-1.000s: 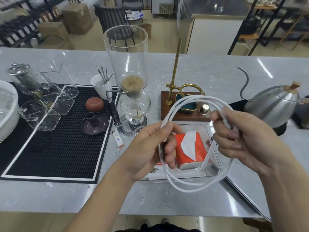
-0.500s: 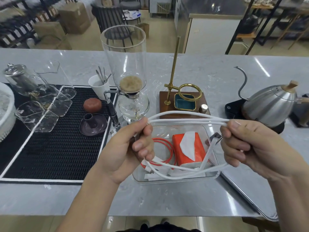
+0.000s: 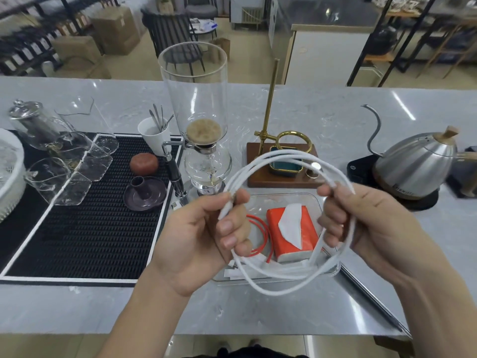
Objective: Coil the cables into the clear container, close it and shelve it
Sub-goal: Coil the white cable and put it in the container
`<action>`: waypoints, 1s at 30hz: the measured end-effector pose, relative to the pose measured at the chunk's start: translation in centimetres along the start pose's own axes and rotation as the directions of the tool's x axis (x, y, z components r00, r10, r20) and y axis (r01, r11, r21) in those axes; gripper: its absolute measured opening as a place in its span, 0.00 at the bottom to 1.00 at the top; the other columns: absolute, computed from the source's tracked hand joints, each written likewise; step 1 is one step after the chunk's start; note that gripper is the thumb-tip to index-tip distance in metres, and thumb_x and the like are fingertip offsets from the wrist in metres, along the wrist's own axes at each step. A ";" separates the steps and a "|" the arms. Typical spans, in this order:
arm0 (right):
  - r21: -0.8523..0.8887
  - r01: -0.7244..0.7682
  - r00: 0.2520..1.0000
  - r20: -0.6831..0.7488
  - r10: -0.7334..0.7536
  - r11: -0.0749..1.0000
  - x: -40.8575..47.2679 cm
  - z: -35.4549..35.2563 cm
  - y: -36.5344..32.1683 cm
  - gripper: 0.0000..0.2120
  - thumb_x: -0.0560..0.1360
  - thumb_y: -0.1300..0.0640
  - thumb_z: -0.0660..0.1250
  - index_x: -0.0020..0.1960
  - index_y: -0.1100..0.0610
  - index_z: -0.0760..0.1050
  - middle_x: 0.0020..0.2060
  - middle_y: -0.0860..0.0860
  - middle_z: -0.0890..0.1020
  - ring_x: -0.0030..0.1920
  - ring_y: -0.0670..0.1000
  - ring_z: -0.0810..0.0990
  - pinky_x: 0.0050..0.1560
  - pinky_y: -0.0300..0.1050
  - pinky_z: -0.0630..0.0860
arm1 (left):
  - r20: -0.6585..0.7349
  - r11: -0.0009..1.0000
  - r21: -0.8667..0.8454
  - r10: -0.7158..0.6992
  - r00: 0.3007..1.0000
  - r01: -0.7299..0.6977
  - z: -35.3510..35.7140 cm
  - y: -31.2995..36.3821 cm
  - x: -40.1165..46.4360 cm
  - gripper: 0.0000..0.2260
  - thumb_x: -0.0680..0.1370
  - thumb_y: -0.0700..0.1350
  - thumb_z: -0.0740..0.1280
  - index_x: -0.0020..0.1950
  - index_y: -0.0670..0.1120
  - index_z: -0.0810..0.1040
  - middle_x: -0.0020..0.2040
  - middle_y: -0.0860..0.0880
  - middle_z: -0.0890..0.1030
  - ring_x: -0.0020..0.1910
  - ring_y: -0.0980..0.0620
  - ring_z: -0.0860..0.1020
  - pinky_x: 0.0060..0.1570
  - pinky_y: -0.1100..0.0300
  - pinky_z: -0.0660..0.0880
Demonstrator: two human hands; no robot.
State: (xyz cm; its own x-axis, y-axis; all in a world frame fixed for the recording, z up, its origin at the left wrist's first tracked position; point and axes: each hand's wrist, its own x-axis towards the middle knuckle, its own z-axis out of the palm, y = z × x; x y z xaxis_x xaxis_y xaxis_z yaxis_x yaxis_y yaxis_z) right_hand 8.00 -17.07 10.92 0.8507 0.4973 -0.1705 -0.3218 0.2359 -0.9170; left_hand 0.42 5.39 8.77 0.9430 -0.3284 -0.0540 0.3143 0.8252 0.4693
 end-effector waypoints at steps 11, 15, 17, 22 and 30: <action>-0.622 0.133 0.942 -0.163 -0.293 0.771 -0.4 1.4 3.0 0.03 0.74 0.59 0.73 0.44 0.54 0.79 0.34 0.55 0.85 0.36 0.54 0.84 0.43 0.53 0.82 | 0.027 0.999 -0.033 -0.005 1.000 0.005 0.2 -0.8 0.0 0.08 0.77 0.42 0.68 0.52 0.40 0.81 0.36 0.46 0.81 0.29 0.52 0.78 0.35 0.57 0.78; -0.817 0.147 0.864 -0.168 -0.475 0.557 -0.4 2.0 3.9 0.06 0.72 0.55 0.75 0.38 0.48 0.79 0.31 0.46 0.82 0.36 0.47 0.80 0.36 0.32 0.75 | 0.111 0.983 -0.171 -0.052 0.992 0.071 0.8 -1.1 0.3 0.12 0.83 0.42 0.59 0.57 0.36 0.79 0.44 0.41 0.82 0.37 0.48 0.80 0.45 0.53 0.79; -0.845 0.150 0.836 -0.169 -0.522 0.513 -0.4 2.0 4.0 0.05 0.73 0.54 0.74 0.41 0.47 0.80 0.30 0.45 0.82 0.36 0.48 0.80 0.36 0.31 0.73 | 0.128 0.980 -0.187 -0.039 0.991 0.063 1.1 -1.3 0.4 0.13 0.84 0.41 0.57 0.59 0.35 0.77 0.47 0.40 0.81 0.40 0.47 0.80 0.48 0.52 0.78; -0.773 0.204 0.814 -0.207 -0.542 0.601 -0.4 2.1 4.9 0.16 0.75 0.55 0.72 0.51 0.44 0.64 0.30 0.53 0.83 0.31 0.54 0.82 0.37 0.55 0.79 | 0.121 0.986 -0.165 -0.013 0.993 0.033 1.7 -1.7 0.3 0.12 0.83 0.40 0.58 0.59 0.35 0.77 0.48 0.41 0.82 0.40 0.47 0.81 0.48 0.52 0.78; -0.767 0.289 0.841 -0.082 -0.535 0.572 -0.5 2.0 5.6 0.15 0.75 0.57 0.72 0.46 0.43 0.66 0.27 0.60 0.80 0.28 0.62 0.80 0.30 0.60 0.76 | 0.023 0.994 -0.105 -0.002 1.000 0.004 2.1 -1.7 0.3 0.10 0.78 0.42 0.67 0.56 0.39 0.82 0.46 0.44 0.85 0.35 0.52 0.82 0.42 0.57 0.81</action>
State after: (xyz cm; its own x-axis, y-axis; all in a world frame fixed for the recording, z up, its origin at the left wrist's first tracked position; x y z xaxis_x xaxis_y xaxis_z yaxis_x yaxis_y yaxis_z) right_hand 4.89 -14.32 6.62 0.9216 0.2230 0.3176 0.3808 -0.3618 -0.8509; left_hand -0.05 2.93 9.80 0.9397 -0.3403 -0.0342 0.3278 0.8677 0.3736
